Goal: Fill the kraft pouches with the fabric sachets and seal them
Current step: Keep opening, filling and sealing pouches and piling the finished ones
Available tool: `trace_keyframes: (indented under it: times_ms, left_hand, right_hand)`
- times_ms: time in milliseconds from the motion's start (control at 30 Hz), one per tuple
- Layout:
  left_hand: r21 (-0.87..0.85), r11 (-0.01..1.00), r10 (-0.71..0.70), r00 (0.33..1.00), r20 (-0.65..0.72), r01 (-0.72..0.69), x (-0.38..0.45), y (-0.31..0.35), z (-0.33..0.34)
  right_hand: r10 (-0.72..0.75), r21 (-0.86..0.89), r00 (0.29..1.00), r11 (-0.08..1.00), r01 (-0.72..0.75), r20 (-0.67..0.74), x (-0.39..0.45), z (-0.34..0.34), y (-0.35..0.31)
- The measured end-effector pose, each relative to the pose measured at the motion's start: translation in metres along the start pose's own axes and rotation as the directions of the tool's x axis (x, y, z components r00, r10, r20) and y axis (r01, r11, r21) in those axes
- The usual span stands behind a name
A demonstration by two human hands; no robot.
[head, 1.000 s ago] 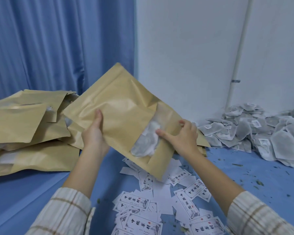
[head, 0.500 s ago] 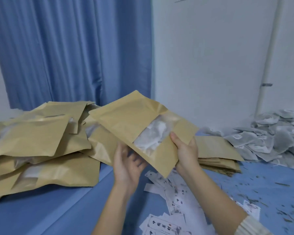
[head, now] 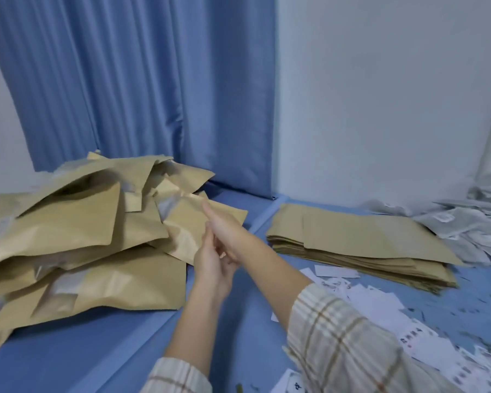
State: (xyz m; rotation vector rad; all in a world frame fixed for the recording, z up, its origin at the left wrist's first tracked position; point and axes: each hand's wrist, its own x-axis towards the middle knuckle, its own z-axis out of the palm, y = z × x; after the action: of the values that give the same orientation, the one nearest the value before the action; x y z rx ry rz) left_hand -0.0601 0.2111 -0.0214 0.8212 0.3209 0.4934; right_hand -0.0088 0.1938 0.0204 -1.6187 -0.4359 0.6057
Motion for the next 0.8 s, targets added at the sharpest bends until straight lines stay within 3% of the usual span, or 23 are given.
trace_keyframes:
  times_ms: [67, 133, 200, 267, 300, 367, 433, 500, 567, 667, 800]
  left_hand:
    - [0.025, 0.998, -0.054, 0.998, 0.012, 0.054, 0.004, -0.016, 0.007]
    - [0.049, 0.994, -0.102, 0.994, 0.027, 0.101, 0.006, -0.028, 0.017]
    - [0.070, 0.986, -0.150, 0.989, 0.018, 0.148, 0.009, -0.040, 0.028]
    - [0.047, 0.977, -0.209, 0.978, -0.008, 0.209, 0.013, -0.053, 0.036]
    - [0.039, 0.971, -0.234, 0.972, -0.014, 0.235, 0.015, -0.059, 0.039]
    - [0.014, 0.961, -0.277, 0.961, -0.013, 0.277, 0.017, -0.070, 0.045]
    - [0.001, 0.955, -0.296, 0.955, -0.006, 0.296, 0.020, -0.080, 0.049]
    - [0.012, 0.950, -0.312, 0.950, 0.000, 0.312, 0.020, -0.089, 0.053]
    - [0.027, 0.941, -0.336, 0.942, 0.002, 0.336, 0.019, -0.094, 0.057]
    - [0.062, 0.930, -0.364, 0.930, 0.048, 0.361, 0.013, -0.093, 0.060]
    - [0.063, 0.935, -0.355, 0.917, 0.180, 0.350, 0.000, -0.081, 0.062]
  right_hand:
    - [-0.157, -0.168, 0.979, 0.977, 0.134, -0.133, 0.000, -0.026, 0.017]
    - [-0.347, -0.391, 0.905, 0.890, 0.235, -0.245, 0.003, -0.059, 0.038]
    - [-0.481, -0.692, 0.817, 0.707, 0.147, -0.318, 0.005, -0.099, 0.059]
    - [-0.528, -0.905, 0.786, 0.414, -0.092, -0.322, 0.007, -0.138, 0.079]
    - [-0.499, -0.938, 0.805, 0.284, -0.198, -0.321, 0.006, -0.154, 0.088]
    - [-0.389, -0.937, 0.852, 0.138, -0.322, -0.350, 0.005, -0.178, 0.106]
    - [-0.356, -0.941, 0.874, 0.053, -0.335, -0.332, 0.000, -0.192, 0.117]
    - [-0.477, -0.968, 0.857, -0.048, -0.245, -0.194, -0.009, -0.198, 0.122]
    - [-0.696, -0.984, 0.716, -0.086, -0.159, -0.055, -0.023, -0.198, 0.125]
    - [-0.911, -0.992, 0.394, -0.094, 0.082, 0.119, -0.041, -0.192, 0.133]
    - [-0.929, -0.936, 0.241, -0.210, 0.284, 0.282, -0.071, -0.175, 0.129]
